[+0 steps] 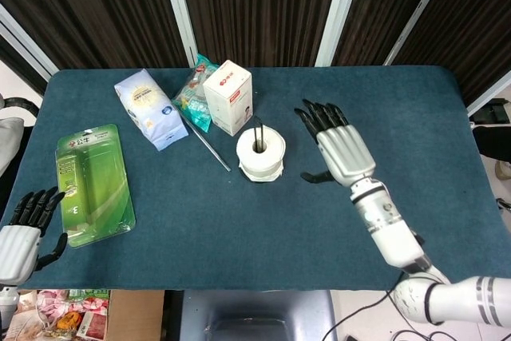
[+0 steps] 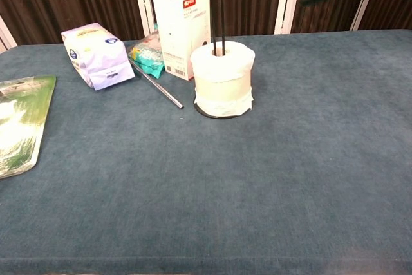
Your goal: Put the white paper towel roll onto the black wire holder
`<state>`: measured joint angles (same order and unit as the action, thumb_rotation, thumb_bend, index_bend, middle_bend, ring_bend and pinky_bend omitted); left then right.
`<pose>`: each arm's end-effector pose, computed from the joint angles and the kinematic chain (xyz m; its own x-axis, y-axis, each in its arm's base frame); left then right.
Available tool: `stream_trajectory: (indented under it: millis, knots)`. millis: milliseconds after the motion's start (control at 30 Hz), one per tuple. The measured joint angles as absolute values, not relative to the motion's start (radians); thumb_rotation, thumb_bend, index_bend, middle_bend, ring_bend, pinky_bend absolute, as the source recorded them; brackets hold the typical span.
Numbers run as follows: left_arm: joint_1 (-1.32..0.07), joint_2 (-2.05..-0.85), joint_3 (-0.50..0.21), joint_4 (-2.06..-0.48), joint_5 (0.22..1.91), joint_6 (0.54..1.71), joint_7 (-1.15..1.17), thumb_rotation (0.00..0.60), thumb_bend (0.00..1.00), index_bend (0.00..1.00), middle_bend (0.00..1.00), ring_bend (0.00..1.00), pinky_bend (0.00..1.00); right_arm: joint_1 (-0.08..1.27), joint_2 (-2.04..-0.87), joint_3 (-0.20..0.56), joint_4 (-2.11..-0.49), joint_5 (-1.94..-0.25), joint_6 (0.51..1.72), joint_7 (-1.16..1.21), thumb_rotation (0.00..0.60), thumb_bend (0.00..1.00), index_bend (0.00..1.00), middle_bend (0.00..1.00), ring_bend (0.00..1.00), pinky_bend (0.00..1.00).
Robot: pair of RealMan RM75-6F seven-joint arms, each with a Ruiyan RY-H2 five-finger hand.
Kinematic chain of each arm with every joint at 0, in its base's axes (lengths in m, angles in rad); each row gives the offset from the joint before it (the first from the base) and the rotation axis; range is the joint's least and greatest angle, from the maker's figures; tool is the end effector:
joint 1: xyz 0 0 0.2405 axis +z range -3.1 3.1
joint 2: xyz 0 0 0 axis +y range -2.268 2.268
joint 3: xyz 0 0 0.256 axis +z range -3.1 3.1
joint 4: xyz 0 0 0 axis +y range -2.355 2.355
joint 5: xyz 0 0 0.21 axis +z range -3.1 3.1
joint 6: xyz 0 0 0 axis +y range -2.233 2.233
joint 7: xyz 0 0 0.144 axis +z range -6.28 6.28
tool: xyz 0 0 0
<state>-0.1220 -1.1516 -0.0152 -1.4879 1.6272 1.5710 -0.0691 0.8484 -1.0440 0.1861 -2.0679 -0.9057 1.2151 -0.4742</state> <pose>-0.3066 0.1856 0.1588 0.4151 -0.0625 0.9076 0.8924 -0.1659 -0.4196 -0.0828 -0.3270 0.1326 0.4297 -0.0660 0.9005 -0.8571 -0.3437 0.3838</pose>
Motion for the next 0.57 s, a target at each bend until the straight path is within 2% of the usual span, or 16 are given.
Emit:
stream_trajectory:
  millis: [133,267,400,567]
  knots:
    - [-0.113,-1.161,-0.015,-1.474,1.638,1.589,-0.064,0.6,0.47,0.0,0.01,0.0,0.05,0.645,-1.077,0.005,-2.002,-1.225,1.34,-0.435,0.6,0.24,0.0,0.0,0.0,0.0]
    - [-0.12,-1.165,-0.018,-1.47,1.634,1.575,-0.06,0.6,0.47,0.0,0.01,0.0,0.05,0.432,-1.141,-0.128,-1.836,-1.424,1.461,-0.376,0.6,0.24,0.0,0.0,0.0,0.0]
    - [-0.126,-1.169,-0.011,-1.473,1.64,1.557,-0.034,0.6,0.47,0.0,0.01,0.0,0.05,0.296,-1.197,-0.186,-1.676,-1.471,1.547,-0.31,0.6,0.24,0.0,0.0,0.0,0.0]
    - [-0.13,-1.174,-0.001,-1.479,1.65,1.546,-0.016,0.6,0.47,0.0,0.01,0.0,0.05,0.243,-1.22,-0.198,-1.644,-1.513,1.607,-0.284,0.6,0.24,0.0,0.0,0.0,0.0]
